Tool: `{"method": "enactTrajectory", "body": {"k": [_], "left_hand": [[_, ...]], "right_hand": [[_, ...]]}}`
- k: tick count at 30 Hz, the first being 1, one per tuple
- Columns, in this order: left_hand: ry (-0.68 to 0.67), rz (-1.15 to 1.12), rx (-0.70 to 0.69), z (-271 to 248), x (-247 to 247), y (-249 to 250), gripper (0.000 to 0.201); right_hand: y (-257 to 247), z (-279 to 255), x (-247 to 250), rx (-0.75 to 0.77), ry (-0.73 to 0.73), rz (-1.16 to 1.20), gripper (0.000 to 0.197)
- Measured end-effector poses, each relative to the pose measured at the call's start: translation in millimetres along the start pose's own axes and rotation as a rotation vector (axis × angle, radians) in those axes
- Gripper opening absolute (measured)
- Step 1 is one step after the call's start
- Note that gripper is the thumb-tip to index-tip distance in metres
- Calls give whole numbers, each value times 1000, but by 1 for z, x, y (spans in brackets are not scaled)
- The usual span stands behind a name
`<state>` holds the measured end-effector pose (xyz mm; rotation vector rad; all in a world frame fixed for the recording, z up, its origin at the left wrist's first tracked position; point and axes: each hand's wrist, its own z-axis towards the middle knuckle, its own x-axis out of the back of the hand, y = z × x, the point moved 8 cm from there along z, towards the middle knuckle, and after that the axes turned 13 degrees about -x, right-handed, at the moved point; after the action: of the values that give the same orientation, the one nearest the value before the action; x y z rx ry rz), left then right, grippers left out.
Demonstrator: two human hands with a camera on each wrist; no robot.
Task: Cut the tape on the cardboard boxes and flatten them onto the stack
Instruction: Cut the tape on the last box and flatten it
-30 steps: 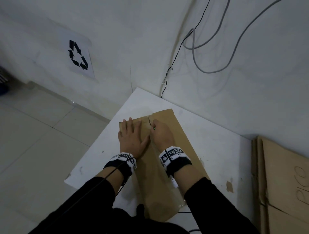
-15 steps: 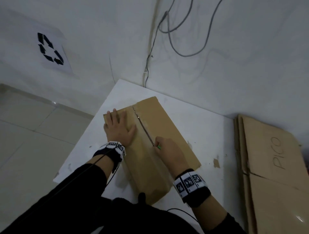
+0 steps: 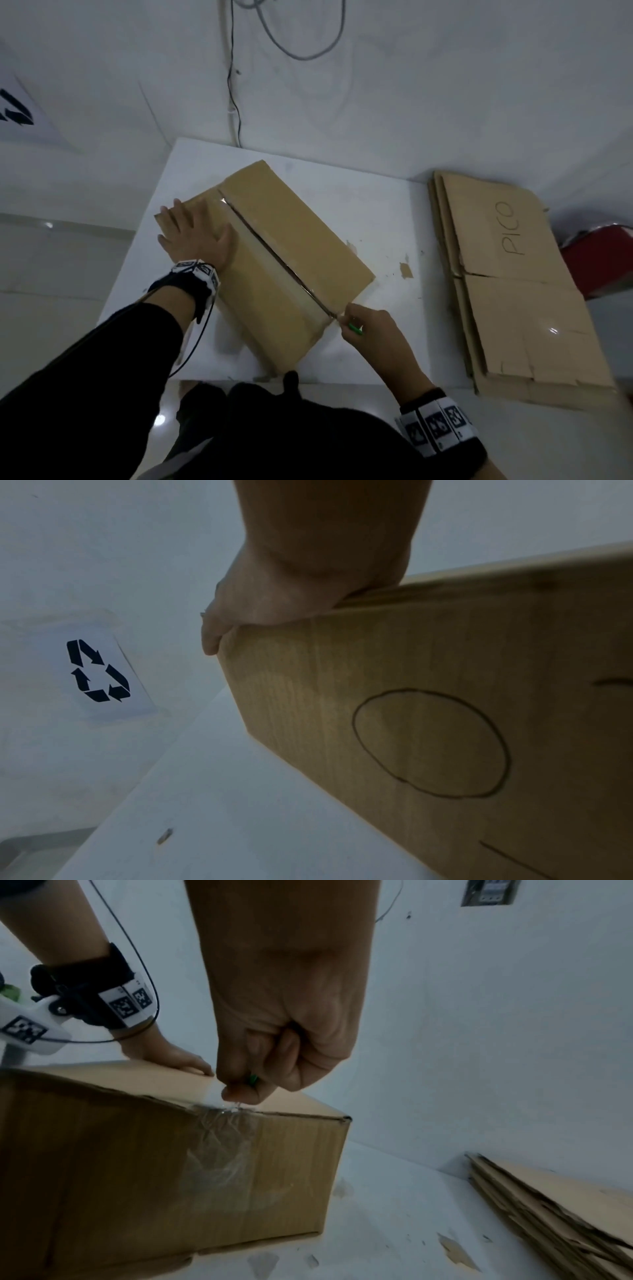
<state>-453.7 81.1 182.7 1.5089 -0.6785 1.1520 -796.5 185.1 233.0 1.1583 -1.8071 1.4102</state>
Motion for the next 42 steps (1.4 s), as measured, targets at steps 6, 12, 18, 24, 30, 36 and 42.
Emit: {"method": "enactTrajectory", "body": {"k": [6, 12, 18, 24, 30, 36, 42], "left_hand": [[-12, 69, -76, -1, 6, 10, 71], [-152, -216, -1007, -80, 15, 127, 48], [-376, 26, -1206, -131, -16, 157, 69], [-587, 151, -1104, -126, -23, 175, 84], [-641, 193, -1067, -130, -26, 170, 85], [-594, 134, -1050, -136, -19, 162, 82], [-585, 127, -1056, -137, -17, 163, 82]], "right_hand": [[40, -24, 26, -76, 27, 26, 20], [28, 2, 41, -163, 283, 621, 11], [10, 29, -1, -160, 238, 825, 4], [12, 30, -8, -145, 258, 765, 5], [19, 20, 0, -179, 218, 797, 3], [22, -13, -17, -173, 120, 669, 16], [13, -10, -29, -157, 75, 659, 18]]}}
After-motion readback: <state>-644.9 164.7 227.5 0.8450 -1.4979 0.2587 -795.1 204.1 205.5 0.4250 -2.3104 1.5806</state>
